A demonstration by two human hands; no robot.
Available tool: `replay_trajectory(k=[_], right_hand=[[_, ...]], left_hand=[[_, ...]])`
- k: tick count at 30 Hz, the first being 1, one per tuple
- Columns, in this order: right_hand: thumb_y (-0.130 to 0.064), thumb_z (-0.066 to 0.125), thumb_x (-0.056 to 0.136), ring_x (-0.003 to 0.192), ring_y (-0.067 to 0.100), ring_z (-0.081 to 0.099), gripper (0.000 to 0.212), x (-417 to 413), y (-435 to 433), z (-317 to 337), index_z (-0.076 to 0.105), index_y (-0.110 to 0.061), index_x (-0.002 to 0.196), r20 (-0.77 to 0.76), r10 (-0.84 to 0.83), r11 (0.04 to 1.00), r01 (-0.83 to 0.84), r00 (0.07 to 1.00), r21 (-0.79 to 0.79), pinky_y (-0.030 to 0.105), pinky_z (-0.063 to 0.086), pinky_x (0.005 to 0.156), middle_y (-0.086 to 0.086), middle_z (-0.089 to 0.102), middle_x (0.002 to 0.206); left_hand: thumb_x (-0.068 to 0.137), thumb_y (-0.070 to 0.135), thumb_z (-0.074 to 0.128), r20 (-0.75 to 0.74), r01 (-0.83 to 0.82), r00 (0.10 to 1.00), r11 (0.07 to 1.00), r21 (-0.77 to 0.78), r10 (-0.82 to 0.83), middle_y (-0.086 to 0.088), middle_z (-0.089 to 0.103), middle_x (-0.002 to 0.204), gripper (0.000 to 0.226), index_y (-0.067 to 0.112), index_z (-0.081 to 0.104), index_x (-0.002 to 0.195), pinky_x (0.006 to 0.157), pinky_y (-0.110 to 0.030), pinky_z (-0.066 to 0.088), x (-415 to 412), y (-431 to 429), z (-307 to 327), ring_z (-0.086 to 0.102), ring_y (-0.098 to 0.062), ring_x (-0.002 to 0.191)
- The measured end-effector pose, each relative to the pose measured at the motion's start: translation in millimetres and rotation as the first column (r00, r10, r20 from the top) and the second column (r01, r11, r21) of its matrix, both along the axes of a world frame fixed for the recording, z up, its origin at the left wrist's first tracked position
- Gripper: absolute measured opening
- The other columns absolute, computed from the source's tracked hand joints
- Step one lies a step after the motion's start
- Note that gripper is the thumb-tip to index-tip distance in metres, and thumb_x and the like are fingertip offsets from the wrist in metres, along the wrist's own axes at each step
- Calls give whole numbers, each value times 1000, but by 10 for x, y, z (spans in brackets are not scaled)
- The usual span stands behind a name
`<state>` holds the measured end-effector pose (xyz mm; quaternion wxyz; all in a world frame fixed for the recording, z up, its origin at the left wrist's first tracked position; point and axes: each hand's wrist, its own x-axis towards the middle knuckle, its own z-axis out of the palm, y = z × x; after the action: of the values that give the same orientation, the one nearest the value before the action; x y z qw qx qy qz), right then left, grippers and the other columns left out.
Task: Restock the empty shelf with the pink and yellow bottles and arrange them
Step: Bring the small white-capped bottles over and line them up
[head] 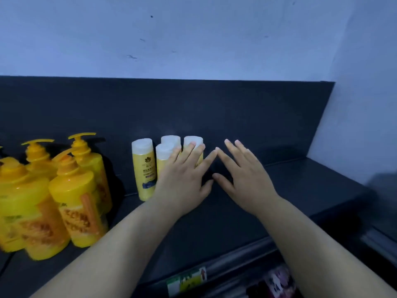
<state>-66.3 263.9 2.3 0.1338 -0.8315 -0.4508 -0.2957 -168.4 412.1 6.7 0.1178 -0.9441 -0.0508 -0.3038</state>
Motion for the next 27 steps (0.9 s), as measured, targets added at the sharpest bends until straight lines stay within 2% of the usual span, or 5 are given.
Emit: replay_trajectory(k=[6, 12, 20, 23, 27], right_hand=[[-58, 27, 90, 143, 26, 23, 65, -207, -830, 72, 38, -22, 143, -6, -228, 973, 228, 974, -37, 43, 24, 115, 7, 31, 153], [-57, 29, 90, 141, 28, 27, 64, -247, -1580, 235, 41, -21, 142, 21, -398, 917, 397, 917, 40, 43, 24, 113, 8, 34, 151], [-54, 32, 90, 137, 33, 34, 62, -60, -2568, 369, 45, -17, 139, 85, -510, 860, 504, 856, 80, 46, 24, 111, 13, 41, 146], [-55, 30, 90, 140, 31, 30, 64, 49, -3072, 469, 43, -18, 140, 89, -546, 838, 539, 833, 88, 46, 21, 113, 12, 38, 148], [-55, 31, 90, 141, 30, 28, 64, 224, -3796, 600, 42, -17, 140, 103, -601, 798, 588, 792, 135, 51, 27, 112, 11, 37, 149]], left_hand=[[84, 53, 30, 5, 160, 987, 987, -32, -160, -6, 47, 142, 64, 25, 38, 142, 112, -46, 28, 19, -574, -44, 38, -25, 135], [85, 51, 34, 45, 315, 949, 949, -23, -313, -5, 50, 139, 62, 25, 41, 141, 111, -45, 25, 129, -1153, 30, 41, -25, 133], [83, 50, 35, 30, 408, 913, 912, -38, -407, -7, 54, 135, 62, 23, 46, 138, 109, -47, 30, 521, -2066, 83, 46, -25, 130], [82, 49, 36, 28, 456, 890, 888, -56, -455, -8, 55, 134, 63, 22, 47, 137, 108, -47, 31, 723, -2562, 138, 47, -26, 129], [81, 46, 41, 50, 538, 843, 840, -77, -535, -9, 57, 131, 60, 20, 51, 134, 107, -47, 35, 977, -3262, 180, 49, -27, 127]])
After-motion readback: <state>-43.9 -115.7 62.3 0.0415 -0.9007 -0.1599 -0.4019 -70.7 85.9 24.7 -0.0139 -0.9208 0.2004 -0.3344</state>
